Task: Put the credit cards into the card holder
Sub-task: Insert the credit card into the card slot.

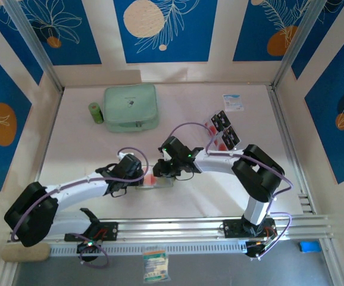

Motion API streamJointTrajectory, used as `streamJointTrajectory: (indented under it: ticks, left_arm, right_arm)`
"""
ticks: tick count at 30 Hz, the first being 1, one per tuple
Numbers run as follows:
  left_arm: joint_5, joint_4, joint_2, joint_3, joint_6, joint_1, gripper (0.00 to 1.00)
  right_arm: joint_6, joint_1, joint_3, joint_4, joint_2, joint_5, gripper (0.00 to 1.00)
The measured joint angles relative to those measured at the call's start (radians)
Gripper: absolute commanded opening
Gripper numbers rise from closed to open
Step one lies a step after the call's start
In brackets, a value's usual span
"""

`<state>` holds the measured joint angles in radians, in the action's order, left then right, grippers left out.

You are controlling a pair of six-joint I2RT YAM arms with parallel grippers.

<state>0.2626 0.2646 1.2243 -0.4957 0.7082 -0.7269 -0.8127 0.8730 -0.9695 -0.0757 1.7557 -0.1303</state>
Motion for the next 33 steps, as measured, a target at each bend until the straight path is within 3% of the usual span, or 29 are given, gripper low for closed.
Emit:
streamJointTrajectory:
  ticks: [19, 33]
  left_arm:
    - [0.001, 0.004, 0.002, 0.029, 0.017, 0.0, 0.61]
    - [0.02, 0.015, -0.047, 0.029, 0.02, 0.0, 0.62]
  right_arm:
    - [0.032, 0.04, -0.14, -0.081, 0.148, 0.034, 0.03]
    - [0.028, 0.056, -0.18, -0.113, 0.155, 0.038, 0.03]
